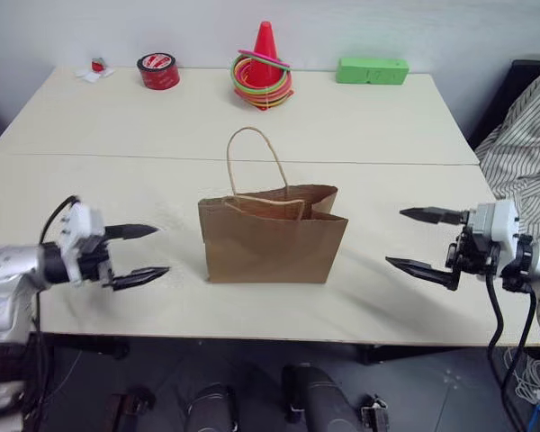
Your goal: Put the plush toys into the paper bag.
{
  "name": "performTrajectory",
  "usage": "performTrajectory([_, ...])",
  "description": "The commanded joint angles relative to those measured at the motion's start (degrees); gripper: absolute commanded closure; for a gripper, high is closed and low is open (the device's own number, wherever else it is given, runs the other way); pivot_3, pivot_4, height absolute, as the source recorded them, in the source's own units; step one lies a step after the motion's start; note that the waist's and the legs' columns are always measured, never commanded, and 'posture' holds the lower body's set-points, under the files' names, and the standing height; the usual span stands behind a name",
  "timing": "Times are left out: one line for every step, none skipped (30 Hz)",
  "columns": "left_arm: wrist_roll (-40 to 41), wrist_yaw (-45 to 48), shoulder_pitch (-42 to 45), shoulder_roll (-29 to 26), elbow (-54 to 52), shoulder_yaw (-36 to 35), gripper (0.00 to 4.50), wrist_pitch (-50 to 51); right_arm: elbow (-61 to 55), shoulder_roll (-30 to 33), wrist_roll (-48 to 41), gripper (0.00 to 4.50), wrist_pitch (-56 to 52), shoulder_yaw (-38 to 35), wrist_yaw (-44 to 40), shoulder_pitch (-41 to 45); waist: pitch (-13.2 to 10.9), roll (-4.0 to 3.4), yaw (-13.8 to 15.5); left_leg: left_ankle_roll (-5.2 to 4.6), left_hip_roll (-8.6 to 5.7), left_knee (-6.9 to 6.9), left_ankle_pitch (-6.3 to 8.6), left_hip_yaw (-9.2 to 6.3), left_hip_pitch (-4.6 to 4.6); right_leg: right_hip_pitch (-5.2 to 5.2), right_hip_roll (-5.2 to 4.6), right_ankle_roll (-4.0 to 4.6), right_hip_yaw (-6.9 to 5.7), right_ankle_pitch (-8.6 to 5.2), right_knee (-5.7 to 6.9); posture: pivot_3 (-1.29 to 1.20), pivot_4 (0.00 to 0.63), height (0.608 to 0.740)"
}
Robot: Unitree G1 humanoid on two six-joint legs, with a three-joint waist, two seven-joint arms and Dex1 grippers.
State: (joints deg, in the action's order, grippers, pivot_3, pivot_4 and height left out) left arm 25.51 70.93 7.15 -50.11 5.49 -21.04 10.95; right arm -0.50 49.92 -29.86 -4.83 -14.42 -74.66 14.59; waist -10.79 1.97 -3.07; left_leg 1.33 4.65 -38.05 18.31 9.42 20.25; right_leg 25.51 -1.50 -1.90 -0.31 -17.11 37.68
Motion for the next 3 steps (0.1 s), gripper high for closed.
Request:
performTrajectory([-0.3,-2.9,-6.2,-1.4,-4.5,-7.8,0.00,-1.9,2.8,3.3,0.2,0.01,1.9,-0.6,-4.8,2.0,0.0,0.01,0.1,-0.02,0.00,0.01,0.02,-0.02,0.00,0.00,-0.01,0.01,-0.01,0.00,-0.01,0.00,0.150,0.740])
performTrajectory([0.1,-3.4,-7.9,-1.4,-5.3,-9.1,0.00,-1.7,4.2,3.7,0.9,0.01,3.0,-0.2,-5.6,2.5,0.0,0.02,0.2,-0.04,0.00,0.01,0.03,-0.04,0.00,-0.01,-0.01,0.02,-0.05,-0.01,-0.03,0.00,0.150,0.740])
performTrajectory([1.3,-3.5,-9.2,-1.4,-6.4,-10.2,0.00,-0.4,5.3,4.0,1.8,0.01,4.2,0.5,-6.5,2.8,0.0,0.02,0.2,-0.05,0.00,0.01,0.05,-0.05,0.00,-0.02,-0.02,0.03,-0.06,-0.01,-0.04,0.00,0.150,0.740])
